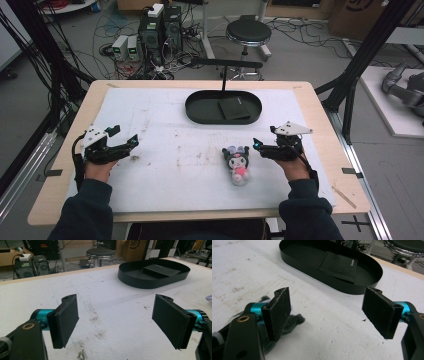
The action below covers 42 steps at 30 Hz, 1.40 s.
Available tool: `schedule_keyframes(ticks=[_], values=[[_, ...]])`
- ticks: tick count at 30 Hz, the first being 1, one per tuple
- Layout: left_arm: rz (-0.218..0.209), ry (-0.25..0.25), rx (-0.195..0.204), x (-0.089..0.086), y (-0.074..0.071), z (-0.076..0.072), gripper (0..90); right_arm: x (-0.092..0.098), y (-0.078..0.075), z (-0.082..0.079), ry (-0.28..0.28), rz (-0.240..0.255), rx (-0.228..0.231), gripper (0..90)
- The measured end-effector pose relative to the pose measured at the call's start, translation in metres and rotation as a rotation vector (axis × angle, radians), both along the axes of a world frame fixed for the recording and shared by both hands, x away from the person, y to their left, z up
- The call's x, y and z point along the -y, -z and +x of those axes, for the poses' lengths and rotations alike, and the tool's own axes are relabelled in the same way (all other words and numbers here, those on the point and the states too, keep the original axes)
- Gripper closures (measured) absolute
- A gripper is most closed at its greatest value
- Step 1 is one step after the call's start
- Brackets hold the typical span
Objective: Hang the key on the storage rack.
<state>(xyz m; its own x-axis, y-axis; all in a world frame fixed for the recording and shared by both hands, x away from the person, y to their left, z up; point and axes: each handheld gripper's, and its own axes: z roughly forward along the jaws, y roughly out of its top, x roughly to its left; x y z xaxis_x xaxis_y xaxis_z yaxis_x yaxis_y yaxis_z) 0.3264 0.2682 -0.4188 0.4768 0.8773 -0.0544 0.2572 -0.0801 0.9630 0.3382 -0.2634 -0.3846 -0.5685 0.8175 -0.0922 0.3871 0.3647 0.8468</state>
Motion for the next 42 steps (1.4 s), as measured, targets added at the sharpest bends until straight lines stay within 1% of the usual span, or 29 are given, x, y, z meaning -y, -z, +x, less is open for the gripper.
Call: schedule_keyframes(ticks=[1, 2, 5, 6, 7, 9, 11, 13, 18, 23, 24, 26, 29, 30, 31, 32, 33, 34, 35, 37, 40, 42], values=[[0.006, 0.002, -0.001, 0.0, 0.0, 0.0, 20.9, -0.001, 0.0, -0.001, -0.006, -0.001, -0.002, 23.7], [0.008, 0.0, -0.001, 0.0, 0.0, 0.0, 20.9, -0.002, 0.001, -0.001, -0.012, -0.008, -0.001, 23.6], [0.013, 0.001, 0.002, 0.001, -0.001, 0.0, 20.9, -0.005, 0.003, -0.003, -0.031, -0.035, -0.016, 23.7], [0.009, -0.001, 0.004, 0.002, -0.001, -0.001, 20.9, -0.004, 0.003, -0.003, -0.035, -0.038, -0.019, 23.7], [0.011, 0.002, 0.004, 0.002, -0.002, -0.002, 20.8, -0.004, 0.003, -0.005, -0.037, -0.033, -0.025, 23.7], [0.014, 0.003, 0.004, 0.003, -0.002, -0.003, 20.9, -0.005, 0.002, -0.007, -0.049, -0.027, -0.023, 23.6], [0.015, 0.002, 0.002, 0.004, -0.002, -0.002, 20.9, -0.006, 0.002, -0.01, -0.083, -0.016, -0.012, 20.8], [0.017, 0.006, 0.0, 0.005, -0.001, -0.001, 20.9, -0.01, 0.002, -0.011, -0.104, -0.002, -0.012, 20.6], [0.019, 0.007, -0.002, 0.005, 0.0, 0.0, 20.9, -0.025, 0.005, -0.011, -0.141, 0.01, -0.051, 20.6], [0.018, 0.008, -0.001, 0.005, -0.001, -0.001, 20.9, -0.043, 0.01, -0.012, -0.208, 0.013, -0.088, 20.6], [0.02, 0.01, -0.001, 0.005, 0.0, -0.001, 20.9, -0.045, 0.011, -0.012, -0.215, 0.007, -0.088, 20.7], [0.023, 0.01, -0.002, 0.006, 0.0, 0.0, 20.9, -0.051, 0.014, -0.012, -0.223, -0.003, -0.104, 20.6], [0.021, 0.011, -0.002, 0.006, 0.0, -0.001, 20.9, -0.06, 0.025, -0.01, -0.224, -0.059, -0.148, 21.0], [0.022, 0.011, -0.002, 0.006, 0.0, -0.001, 20.9, -0.063, 0.03, -0.008, -0.222, -0.086, -0.171, 23.6], [0.023, 0.011, -0.003, 0.006, 0.0, -0.001, 20.9, -0.064, 0.034, -0.006, -0.222, -0.094, -0.194, 25.9], [0.023, 0.011, -0.003, 0.006, 0.0, -0.001, 20.9, -0.063, 0.036, -0.004, -0.238, -0.064, -0.223, 29.8], [0.024, 0.011, -0.003, 0.006, 0.0, -0.001, 20.9, -0.063, 0.037, -0.002, -0.253, -0.052, -0.236, 31.7], [0.024, 0.011, -0.003, 0.006, 0.0, -0.001, 20.9, -0.063, 0.037, -0.001, -0.26, -0.052, -0.235, 35.4], [0.023, 0.012, -0.004, 0.006, 0.0, -0.001, 20.9, -0.063, 0.037, -0.001, -0.27, -0.047, -0.244, 38.4], [0.023, 0.011, -0.004, 0.006, 0.0, -0.001, 20.9, -0.062, 0.036, -0.001, -0.288, -0.052, -0.244, 42.2], [0.022, 0.012, -0.005, 0.006, 0.0, -0.001, 20.9, -0.061, 0.034, 0.0, -0.312, -0.062, -0.246, 45.2], [0.024, 0.012, -0.006, 0.006, 0.0, -0.001, 20.9, -0.06, 0.033, 0.001, -0.341, -0.073, -0.238, 46.5]])
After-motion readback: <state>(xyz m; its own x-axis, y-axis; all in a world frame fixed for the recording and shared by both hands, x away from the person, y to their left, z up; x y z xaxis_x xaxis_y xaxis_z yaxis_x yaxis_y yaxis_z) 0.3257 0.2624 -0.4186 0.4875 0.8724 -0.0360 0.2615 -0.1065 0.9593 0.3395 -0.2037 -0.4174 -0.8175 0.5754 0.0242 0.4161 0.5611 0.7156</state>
